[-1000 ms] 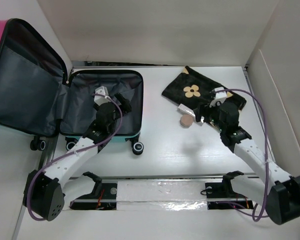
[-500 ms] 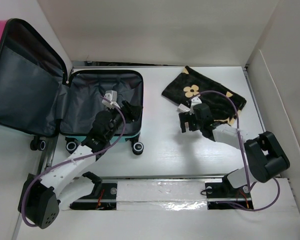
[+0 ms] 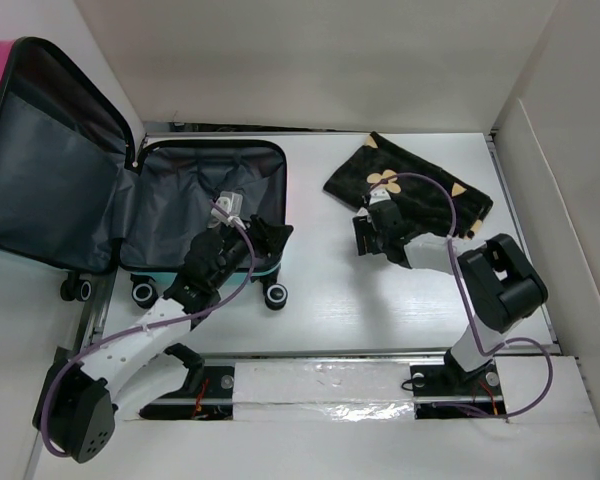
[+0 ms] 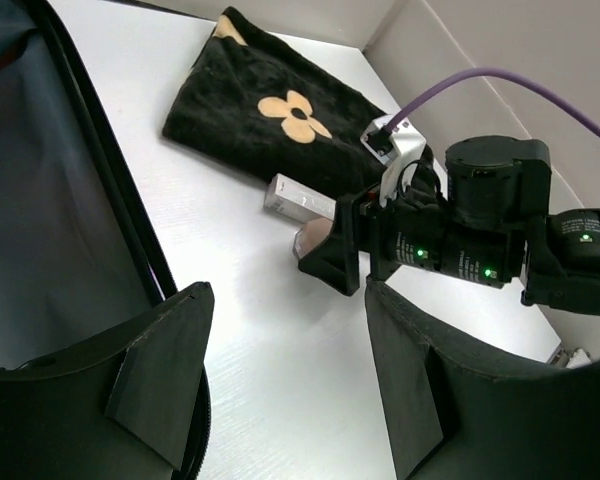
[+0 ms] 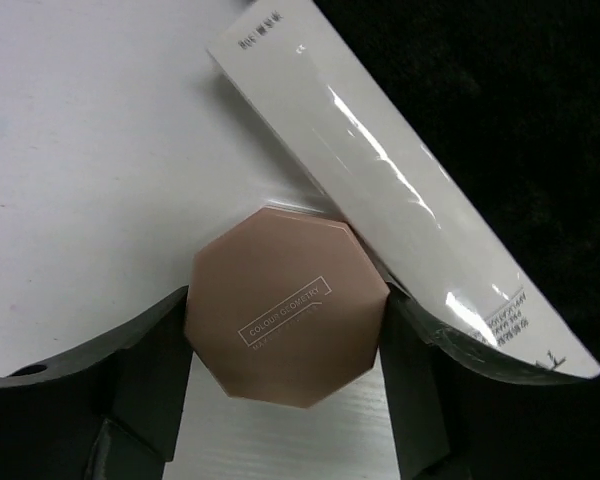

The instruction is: Pack the luggage

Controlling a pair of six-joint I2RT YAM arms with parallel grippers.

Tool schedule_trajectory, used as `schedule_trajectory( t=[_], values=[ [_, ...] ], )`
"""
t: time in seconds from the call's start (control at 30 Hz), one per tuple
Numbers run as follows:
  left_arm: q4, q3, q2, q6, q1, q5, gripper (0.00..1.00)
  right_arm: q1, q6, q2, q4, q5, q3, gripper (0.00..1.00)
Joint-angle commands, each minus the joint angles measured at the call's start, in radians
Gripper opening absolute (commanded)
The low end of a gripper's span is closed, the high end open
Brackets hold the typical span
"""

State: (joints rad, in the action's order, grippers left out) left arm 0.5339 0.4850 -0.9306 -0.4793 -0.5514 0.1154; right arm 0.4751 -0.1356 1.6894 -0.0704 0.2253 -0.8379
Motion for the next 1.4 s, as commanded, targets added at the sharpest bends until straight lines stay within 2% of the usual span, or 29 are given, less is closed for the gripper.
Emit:
schedule_trajectory(
  t=[0.0, 0.03, 0.1, 0.23, 0.3, 0.33, 0.47, 0.5, 0.53, 0.6, 0.63, 0.7, 0.8, 0.83, 0.9, 0.97, 1.03, 1.07, 1.1, 1.13, 1.2, 1.23, 1.3, 1.37],
  values=[
    [0.049, -0.011, 0.071, 0.03, -0.013, -0.014, 0.59, 0.04, -0.016, -0.01, -0.074, 0.066, -0.029, 0.58],
    [0.044, -0.016, 0.087, 0.033, -0.028, -0.043, 0.59, 0.054, -0.015, -0.025, -0.071, 0.075, -0.027, 0.53],
    [0.055, -0.034, 0.131, 0.038, -0.042, -0.069, 0.59, 0.111, -0.001, -0.069, -0.048, 0.124, -0.032, 0.49],
    [0.063, -0.078, 0.239, 0.013, -0.051, -0.169, 0.6, 0.195, 0.04, -0.221, 0.001, 0.118, -0.105, 0.48],
    [0.084, -0.138, 0.355, -0.005, -0.051, -0.213, 0.6, 0.238, 0.06, -0.246, -0.011, 0.066, -0.153, 0.47],
    [0.104, -0.164, 0.399, -0.018, -0.051, -0.283, 0.6, 0.253, 0.063, -0.247, -0.011, 0.036, -0.185, 0.47],
    [0.042, -0.249, 0.637, -0.062, -0.061, -0.485, 0.6, 0.342, 0.062, -0.114, -0.037, -0.183, -0.421, 0.46],
    [0.043, -0.273, 0.703, -0.05, -0.071, -0.503, 0.6, 0.361, 0.054, -0.023, -0.023, -0.216, -0.546, 0.48],
    [0.052, -0.284, 0.72, -0.041, -0.087, -0.529, 0.61, 0.388, 0.051, 0.019, -0.014, -0.266, -0.599, 0.54],
    [0.057, -0.277, 0.716, -0.033, -0.096, -0.551, 0.63, 0.399, 0.039, 0.102, -0.008, -0.3, -0.708, 0.78],
    [0.017, -0.261, 0.702, -0.035, -0.096, -0.562, 0.64, 0.399, 0.031, 0.114, 0.001, -0.303, -0.728, 0.99],
    [-0.006, -0.224, 0.65, -0.027, -0.107, -0.562, 0.64, 0.378, 0.039, 0.11, 0.026, -0.29, -0.733, 1.0],
    [0.023, -0.218, 0.589, -0.019, -0.107, -0.54, 0.65, 0.312, 0.039, 0.0, -0.02, -0.239, -0.583, 1.0],
    [0.018, -0.209, 0.579, -0.019, -0.107, -0.536, 0.65, 0.286, 0.033, -0.076, -0.043, -0.233, -0.464, 0.96],
    [0.002, -0.192, 0.564, -0.016, -0.116, -0.508, 0.65, 0.187, 0.025, -0.147, -0.08, -0.206, -0.348, 0.87],
    [0.034, -0.203, 0.562, -0.012, -0.116, -0.488, 0.65, 0.116, 0.016, -0.239, -0.075, -0.179, -0.191, 0.37],
    [0.041, -0.21, 0.559, -0.015, -0.116, -0.496, 0.65, 0.028, 0.027, -0.283, -0.062, -0.097, -0.107, 0.13],
    [0.025, -0.203, 0.559, -0.018, -0.116, -0.494, 0.65, -0.002, 0.034, -0.301, -0.043, -0.077, -0.052, 0.13],
    [0.021, -0.197, 0.558, -0.018, -0.116, -0.487, 0.65, -0.028, 0.043, -0.301, -0.036, -0.066, -0.034, 0.14],
    [0.024, -0.2, 0.559, -0.016, -0.116, -0.474, 0.65, -0.074, 0.059, -0.295, -0.023, -0.067, -0.024, 0.23],
    [0.06, -0.213, 0.546, -0.012, -0.116, -0.465, 0.65, -0.102, 0.073, -0.246, 0.041, -0.069, -0.039, 0.47],
    [0.061, -0.21, 0.538, -0.013, -0.116, -0.471, 0.65, -0.111, 0.088, -0.225, 0.066, -0.075, -0.053, 0.64],
    [0.029, -0.186, 0.52, -0.016, -0.116, -0.468, 0.65, -0.122, 0.114, -0.157, 0.107, -0.087, -0.088, 0.7],
    [0.041, -0.189, 0.513, -0.01, -0.116, -0.457, 0.65, -0.131, 0.123, -0.122, 0.135, -0.093, -0.11, 0.71]
  ],
)
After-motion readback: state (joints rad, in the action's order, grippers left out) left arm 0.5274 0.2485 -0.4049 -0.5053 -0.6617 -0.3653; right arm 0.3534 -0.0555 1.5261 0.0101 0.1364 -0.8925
